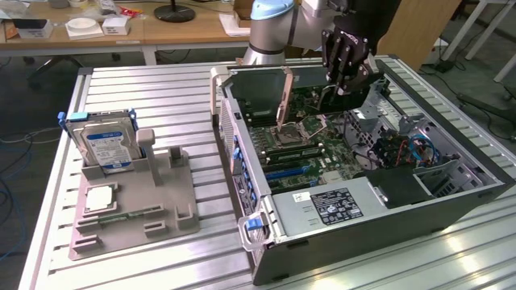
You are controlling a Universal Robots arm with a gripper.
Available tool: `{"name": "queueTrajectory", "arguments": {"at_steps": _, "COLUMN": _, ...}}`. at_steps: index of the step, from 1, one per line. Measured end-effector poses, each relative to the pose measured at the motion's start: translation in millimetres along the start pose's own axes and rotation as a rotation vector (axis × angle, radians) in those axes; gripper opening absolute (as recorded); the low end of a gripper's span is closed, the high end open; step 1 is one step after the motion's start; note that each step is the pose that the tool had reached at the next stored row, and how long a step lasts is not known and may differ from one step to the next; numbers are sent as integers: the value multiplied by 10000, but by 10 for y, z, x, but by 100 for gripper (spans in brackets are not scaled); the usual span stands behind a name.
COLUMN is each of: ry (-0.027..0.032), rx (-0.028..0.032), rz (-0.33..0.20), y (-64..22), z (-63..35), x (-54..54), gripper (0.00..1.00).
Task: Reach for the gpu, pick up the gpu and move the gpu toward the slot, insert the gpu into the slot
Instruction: 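Insert the gpu into the slot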
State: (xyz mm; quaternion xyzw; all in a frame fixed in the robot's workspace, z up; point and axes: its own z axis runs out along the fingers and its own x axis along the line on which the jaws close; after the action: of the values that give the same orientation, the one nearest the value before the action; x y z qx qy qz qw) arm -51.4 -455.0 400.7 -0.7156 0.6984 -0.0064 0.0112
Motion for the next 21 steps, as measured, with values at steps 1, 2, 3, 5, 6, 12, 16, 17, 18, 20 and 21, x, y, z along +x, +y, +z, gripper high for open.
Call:
{"name": "queueTrajectory", "arguments": {"at_steps": 1, "ry": 0, "rx": 0, "rz": 0, "y": 0, "z": 0, "x": 0, "gripper": 26}}
{"name": "queueTrajectory", "arguments": {"at_steps": 2, "ry": 0, "rx": 0, "rz": 0, "y": 0, "z": 0, "x": 0, "gripper": 26}}
{"name": "queueTrajectory", "arguments": {"at_steps": 3, "ry": -1, "rx": 0, "rz": 0, "y": 0, "z": 0, "x": 0, "gripper": 26}}
{"name": "queueTrajectory", "arguments": {"at_steps": 5, "ry": -5, "rx": 2, "rz": 0, "y": 1, "z": 21, "x": 0, "gripper": 26}}
{"name": "queueTrajectory", "arguments": {"at_steps": 6, "ry": -2, "rx": 0, "rz": 0, "y": 1, "z": 31, "x": 0, "gripper": 26}}
{"name": "queueTrajectory", "arguments": {"at_steps": 12, "ry": -1, "rx": 1, "rz": 0, "y": 2, "z": 76, "x": 0, "gripper": 26}}
{"name": "queueTrajectory", "arguments": {"at_steps": 16, "ry": 2, "rx": 3, "rz": -1, "y": 2, "z": 88, "x": 0, "gripper": 26}}
{"name": "queueTrajectory", "arguments": {"at_steps": 17, "ry": 2, "rx": 3, "rz": 0, "y": 3, "z": 93, "x": 0, "gripper": 26}}
{"name": "queueTrajectory", "arguments": {"at_steps": 18, "ry": 1, "rx": 4, "rz": 4, "y": 5, "z": 99, "x": 0, "gripper": 26}}
{"name": "queueTrajectory", "arguments": {"at_steps": 20, "ry": 3, "rx": 3, "rz": 9, "y": 14, "z": 117, "x": 0, "gripper": 26}}
{"name": "queueTrajectory", "arguments": {"at_steps": 21, "ry": 4, "rx": 2, "rz": 10, "y": 17, "z": 130, "x": 0, "gripper": 26}}
